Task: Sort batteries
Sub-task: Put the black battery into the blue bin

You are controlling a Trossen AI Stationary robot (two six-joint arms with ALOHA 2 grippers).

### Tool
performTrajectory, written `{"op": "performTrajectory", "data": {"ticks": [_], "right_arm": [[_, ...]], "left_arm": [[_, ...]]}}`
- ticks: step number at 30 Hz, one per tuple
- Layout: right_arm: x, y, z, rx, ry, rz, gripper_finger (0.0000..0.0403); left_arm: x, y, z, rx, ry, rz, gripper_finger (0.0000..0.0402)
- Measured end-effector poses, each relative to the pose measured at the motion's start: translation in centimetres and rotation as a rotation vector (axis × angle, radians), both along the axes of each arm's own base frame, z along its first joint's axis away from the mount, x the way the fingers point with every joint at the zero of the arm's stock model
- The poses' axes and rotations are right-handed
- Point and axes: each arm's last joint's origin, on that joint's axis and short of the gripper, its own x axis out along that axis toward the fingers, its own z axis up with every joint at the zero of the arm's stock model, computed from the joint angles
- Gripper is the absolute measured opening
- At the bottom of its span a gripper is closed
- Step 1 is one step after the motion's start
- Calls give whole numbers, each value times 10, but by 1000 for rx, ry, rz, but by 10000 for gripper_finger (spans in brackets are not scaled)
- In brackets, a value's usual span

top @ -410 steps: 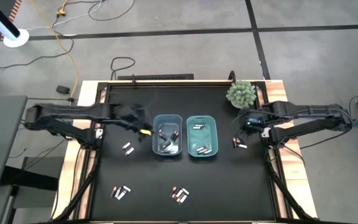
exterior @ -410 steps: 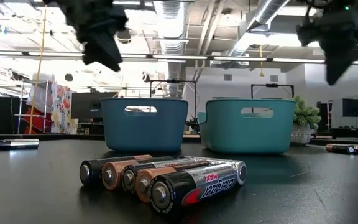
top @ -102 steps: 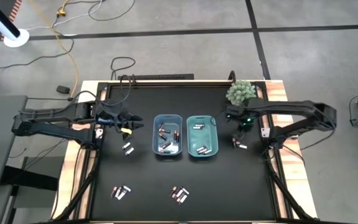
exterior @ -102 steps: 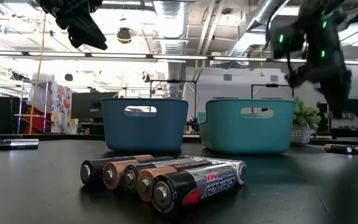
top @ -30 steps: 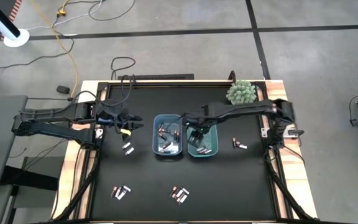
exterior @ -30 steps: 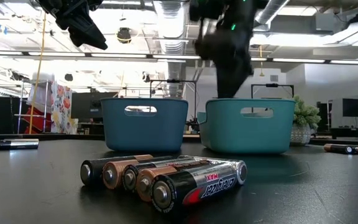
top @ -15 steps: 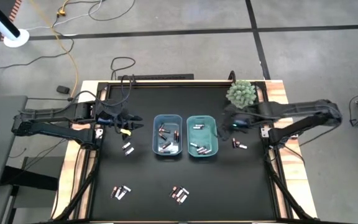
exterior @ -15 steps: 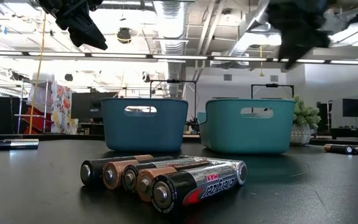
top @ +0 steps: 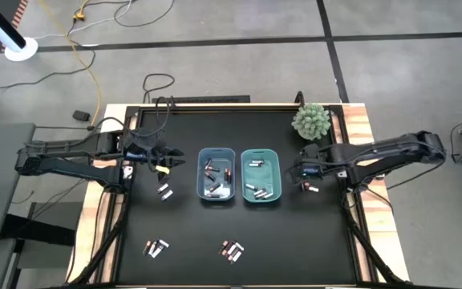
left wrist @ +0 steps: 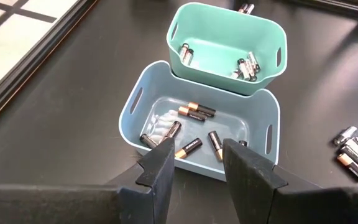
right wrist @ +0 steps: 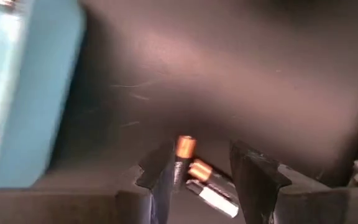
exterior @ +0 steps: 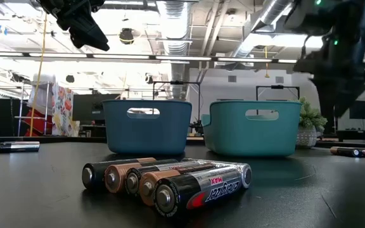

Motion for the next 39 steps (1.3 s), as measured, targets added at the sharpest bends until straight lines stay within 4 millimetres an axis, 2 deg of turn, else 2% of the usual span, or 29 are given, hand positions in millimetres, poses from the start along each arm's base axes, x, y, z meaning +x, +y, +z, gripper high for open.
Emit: {"op": "performTrajectory", "data": {"ticks": [9, 16, 23, 26, 33, 36, 39], "right_arm": [[14, -9, -41, 95, 104, -17, 164], [19, -14, -66, 142, 136, -23, 164], [22, -16, -78, 158, 158, 4, 158], [22, -17, -78, 159, 156, 4, 132], [23, -16, -77, 161, 141, 9, 37], [22, -17, -77, 153, 141, 10, 17], [25, -17, -73, 145, 120, 17, 12]], "left_arm": [[0, 0, 0, -3, -1, 3, 130], [0, 0, 0, -24, -5, 17, 130], [0, 0, 0, -24, -4, 17, 130], [0, 0, 0, -24, -4, 17, 130], [0, 0, 0, -24, -4, 17, 130], [0, 0, 0, -23, -4, 17, 130], [0, 0, 0, -23, -4, 17, 130]]}}
